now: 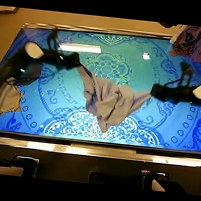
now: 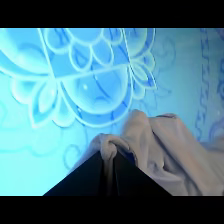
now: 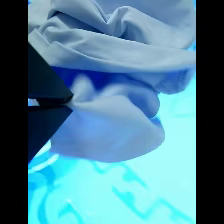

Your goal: Fold the clothes and pants, and hang the long-sleeved shirts on hangers.

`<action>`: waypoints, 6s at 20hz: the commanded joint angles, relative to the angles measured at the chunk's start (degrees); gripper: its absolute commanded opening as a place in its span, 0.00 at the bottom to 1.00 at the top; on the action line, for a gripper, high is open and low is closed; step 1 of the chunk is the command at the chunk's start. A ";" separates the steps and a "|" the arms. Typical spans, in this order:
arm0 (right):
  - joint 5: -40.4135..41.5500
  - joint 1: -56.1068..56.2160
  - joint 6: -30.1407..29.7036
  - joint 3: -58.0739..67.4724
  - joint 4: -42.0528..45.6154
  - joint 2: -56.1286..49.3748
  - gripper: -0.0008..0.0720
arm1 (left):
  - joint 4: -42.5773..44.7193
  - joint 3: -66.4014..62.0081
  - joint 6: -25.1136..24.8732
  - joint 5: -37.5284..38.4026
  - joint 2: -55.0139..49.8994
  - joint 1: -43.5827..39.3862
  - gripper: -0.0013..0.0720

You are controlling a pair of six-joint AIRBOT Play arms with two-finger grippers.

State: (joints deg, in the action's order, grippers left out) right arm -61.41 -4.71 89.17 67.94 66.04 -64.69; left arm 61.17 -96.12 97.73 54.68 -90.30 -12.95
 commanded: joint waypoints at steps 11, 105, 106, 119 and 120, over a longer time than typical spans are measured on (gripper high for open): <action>5.20 0.02 3.04 31.74 26.01 26.69 0.05 | 37.51 -20.59 9.88 18.82 35.39 2.89 0.04; -8.15 0.04 13.97 40.00 31.80 9.99 0.05 | 21.81 -4.22 9.88 18.47 43.41 27.56 0.04; -10.78 0.04 13.94 40.00 28.24 6.01 0.05 | 19.65 -1.03 9.86 18.99 41.40 27.47 0.04; -8.72 0.04 13.99 40.00 4.24 -44.57 0.05 | 16.15 24.20 11.21 6.82 4.39 23.21 0.04; -9.09 0.04 13.99 40.00 4.11 -44.94 0.05 | 16.17 24.20 11.19 6.75 3.76 23.23 0.04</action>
State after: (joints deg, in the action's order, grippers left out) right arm -70.48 -4.71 103.13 107.87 74.63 -104.79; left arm 77.60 -72.86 108.90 63.13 -81.54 10.55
